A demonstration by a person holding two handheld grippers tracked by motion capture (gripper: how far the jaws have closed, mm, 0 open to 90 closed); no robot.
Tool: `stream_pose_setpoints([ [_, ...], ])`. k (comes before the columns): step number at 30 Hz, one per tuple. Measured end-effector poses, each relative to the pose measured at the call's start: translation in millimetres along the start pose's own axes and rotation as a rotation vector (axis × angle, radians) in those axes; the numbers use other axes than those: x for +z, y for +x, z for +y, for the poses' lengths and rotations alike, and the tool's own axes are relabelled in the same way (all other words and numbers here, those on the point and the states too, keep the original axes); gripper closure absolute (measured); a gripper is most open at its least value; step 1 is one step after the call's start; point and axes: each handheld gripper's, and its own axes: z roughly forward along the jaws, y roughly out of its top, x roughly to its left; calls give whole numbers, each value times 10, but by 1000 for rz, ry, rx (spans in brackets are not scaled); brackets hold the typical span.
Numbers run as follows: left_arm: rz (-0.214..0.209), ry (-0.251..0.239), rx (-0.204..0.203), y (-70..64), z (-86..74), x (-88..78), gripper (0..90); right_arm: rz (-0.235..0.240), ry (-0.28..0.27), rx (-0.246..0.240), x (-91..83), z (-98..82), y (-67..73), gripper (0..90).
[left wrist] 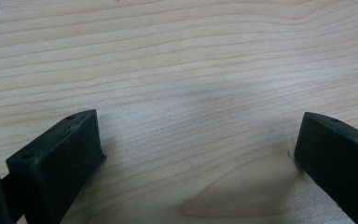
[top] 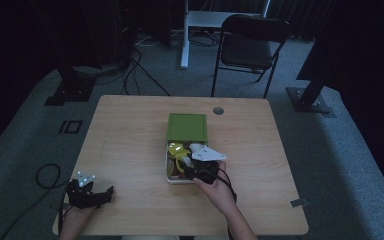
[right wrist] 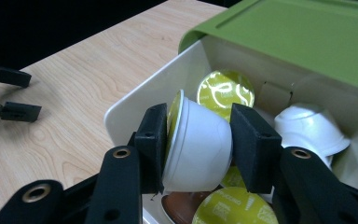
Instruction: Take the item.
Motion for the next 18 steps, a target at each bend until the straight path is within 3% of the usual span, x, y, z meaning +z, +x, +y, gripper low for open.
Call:
stream_pose_setpoints([
  [18,0,1,0,1,1,-1,9,-52,-115,38,-383,327,-312,579],
])
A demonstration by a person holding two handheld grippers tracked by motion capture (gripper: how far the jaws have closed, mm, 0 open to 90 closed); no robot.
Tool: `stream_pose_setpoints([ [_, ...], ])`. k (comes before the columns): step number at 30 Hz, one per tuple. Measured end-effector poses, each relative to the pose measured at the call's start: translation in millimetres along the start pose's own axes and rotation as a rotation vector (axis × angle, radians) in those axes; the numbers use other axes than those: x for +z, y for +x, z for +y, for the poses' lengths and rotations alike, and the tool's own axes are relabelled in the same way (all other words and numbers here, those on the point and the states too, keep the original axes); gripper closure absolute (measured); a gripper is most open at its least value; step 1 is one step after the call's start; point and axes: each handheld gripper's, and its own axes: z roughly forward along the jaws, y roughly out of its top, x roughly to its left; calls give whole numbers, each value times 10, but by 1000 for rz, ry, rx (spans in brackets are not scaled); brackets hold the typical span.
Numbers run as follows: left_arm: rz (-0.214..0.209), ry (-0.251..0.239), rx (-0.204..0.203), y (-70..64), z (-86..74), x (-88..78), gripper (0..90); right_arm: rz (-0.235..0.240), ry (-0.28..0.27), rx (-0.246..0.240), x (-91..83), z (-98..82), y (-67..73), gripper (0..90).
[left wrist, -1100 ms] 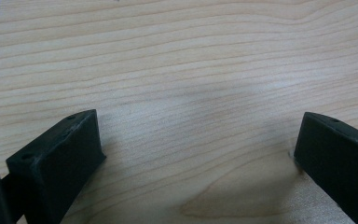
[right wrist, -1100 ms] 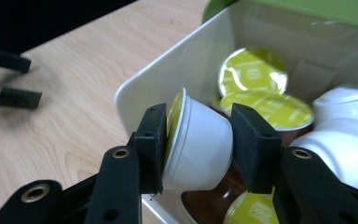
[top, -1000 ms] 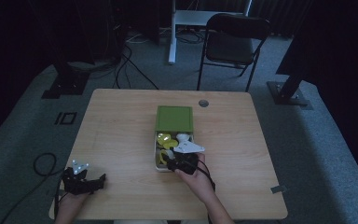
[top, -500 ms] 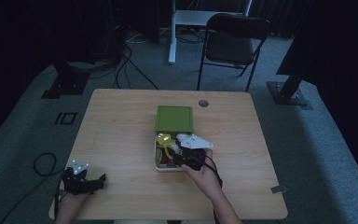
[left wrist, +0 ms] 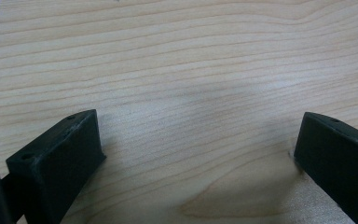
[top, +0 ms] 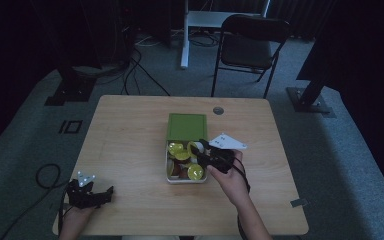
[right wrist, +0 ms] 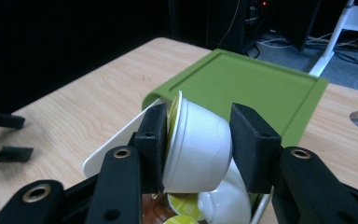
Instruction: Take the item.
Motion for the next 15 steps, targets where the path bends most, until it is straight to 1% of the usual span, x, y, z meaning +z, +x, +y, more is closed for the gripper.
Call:
stream_pose_setpoints([
  [2,0,0,0,0,0,0,9,-8,-8,3,-30,27,-36,579],
  [4,0,0,0,0,0,0,9,-27,-10,-3,-56,50,-88,579],
  [5,0,0,0,0,0,0,9,-33,-14,7,-69,58,-118,579],
  [7,0,0,0,0,0,0,9,-51,-15,8,-95,66,-181,580],
  [11,0,0,0,0,0,0,9,-74,-30,37,-143,45,-309,579],
  [13,0,0,0,0,0,0,9,-93,-34,48,-164,18,-381,580],
  [15,0,0,0,0,0,0,9,-112,-36,55,-178,-10,-423,580],
])
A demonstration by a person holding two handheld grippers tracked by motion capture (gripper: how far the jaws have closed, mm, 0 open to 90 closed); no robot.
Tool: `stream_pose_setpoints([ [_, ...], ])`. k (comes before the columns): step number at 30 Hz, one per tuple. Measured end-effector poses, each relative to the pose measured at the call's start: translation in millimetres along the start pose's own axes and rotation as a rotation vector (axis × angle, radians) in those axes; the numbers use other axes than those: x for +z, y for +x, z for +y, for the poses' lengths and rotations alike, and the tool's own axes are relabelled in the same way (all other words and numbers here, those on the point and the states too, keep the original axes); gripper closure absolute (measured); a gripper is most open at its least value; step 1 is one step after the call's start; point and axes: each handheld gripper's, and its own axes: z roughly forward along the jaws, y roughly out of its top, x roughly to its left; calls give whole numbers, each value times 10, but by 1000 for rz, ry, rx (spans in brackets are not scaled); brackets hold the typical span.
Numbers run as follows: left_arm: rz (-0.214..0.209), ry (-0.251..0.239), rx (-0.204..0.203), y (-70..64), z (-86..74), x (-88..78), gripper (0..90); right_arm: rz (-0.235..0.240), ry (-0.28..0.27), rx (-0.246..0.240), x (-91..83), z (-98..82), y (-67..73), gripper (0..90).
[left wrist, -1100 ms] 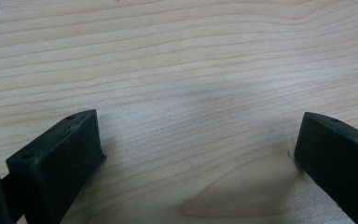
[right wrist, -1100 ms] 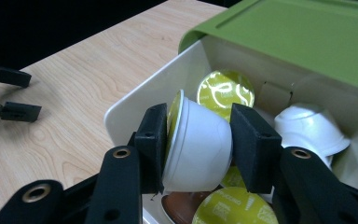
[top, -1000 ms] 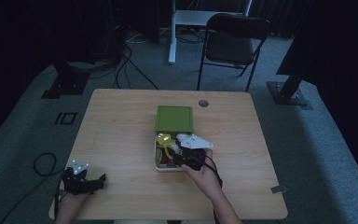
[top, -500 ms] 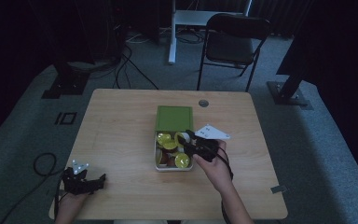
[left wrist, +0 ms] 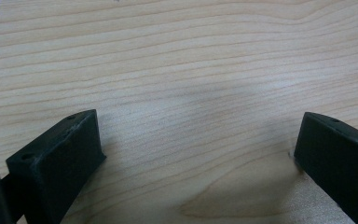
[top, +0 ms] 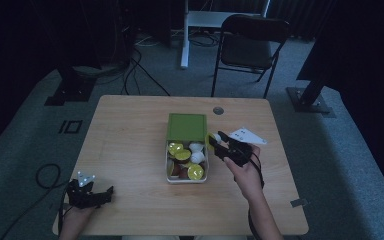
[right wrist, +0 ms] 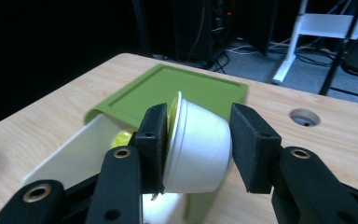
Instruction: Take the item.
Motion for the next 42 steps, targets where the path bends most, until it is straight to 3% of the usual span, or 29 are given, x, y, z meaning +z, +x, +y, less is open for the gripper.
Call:
stream_pose_setpoints([
  [15,0,0,0,0,0,0,9,-82,42,19,118,-305,-393,580],
  [22,0,0,0,-1,0,0,9,-116,60,62,237,-492,-556,580],
  [27,0,0,0,0,0,0,9,-132,78,70,310,-654,-606,580],
  [32,0,0,0,0,0,0,9,-147,113,112,409,-883,-690,580],
  [42,0,0,-1,-1,0,0,9,-149,163,116,503,-1006,-725,580],
])
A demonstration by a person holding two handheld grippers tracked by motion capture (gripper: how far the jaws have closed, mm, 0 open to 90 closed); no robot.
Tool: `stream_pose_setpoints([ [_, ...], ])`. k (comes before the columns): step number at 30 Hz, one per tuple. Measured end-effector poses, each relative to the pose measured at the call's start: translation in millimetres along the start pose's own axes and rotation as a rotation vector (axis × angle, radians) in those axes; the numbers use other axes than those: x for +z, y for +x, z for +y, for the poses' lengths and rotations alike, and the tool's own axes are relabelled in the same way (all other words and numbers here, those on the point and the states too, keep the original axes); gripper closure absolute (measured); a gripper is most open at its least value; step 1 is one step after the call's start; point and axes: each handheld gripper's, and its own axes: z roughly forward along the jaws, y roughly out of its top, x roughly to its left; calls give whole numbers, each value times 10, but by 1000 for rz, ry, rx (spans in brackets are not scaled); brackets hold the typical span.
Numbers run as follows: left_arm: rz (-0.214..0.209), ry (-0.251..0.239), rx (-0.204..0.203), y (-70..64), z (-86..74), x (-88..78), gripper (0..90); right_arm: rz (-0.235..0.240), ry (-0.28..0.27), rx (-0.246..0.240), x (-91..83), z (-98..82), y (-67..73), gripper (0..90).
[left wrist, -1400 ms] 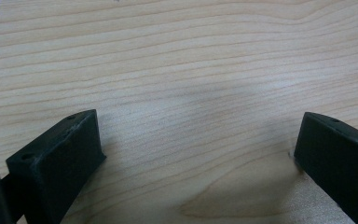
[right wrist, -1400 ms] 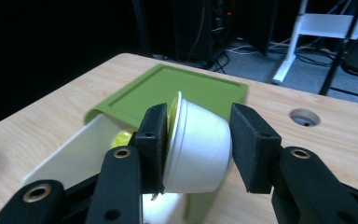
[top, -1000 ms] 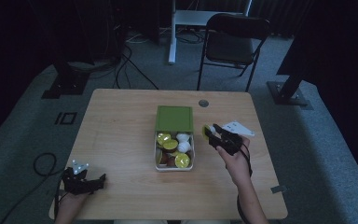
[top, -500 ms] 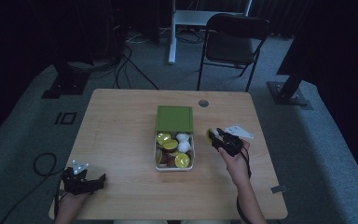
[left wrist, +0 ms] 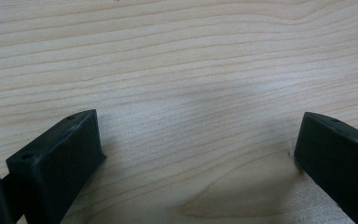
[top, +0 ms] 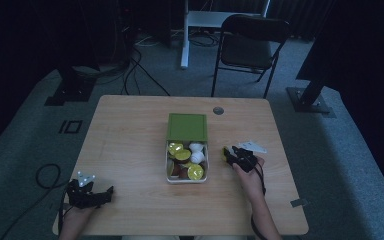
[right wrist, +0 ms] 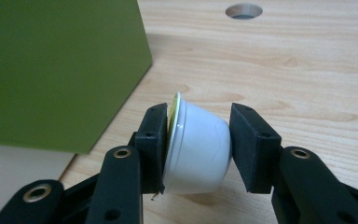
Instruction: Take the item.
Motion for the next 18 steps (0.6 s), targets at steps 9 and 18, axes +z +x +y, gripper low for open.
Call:
stream_pose_setpoints([
  [9,0,0,0,0,0,0,9,-8,36,-4,71,-71,-18,580],
  [18,0,0,0,0,0,0,9,-4,54,-12,91,-86,-33,576],
])
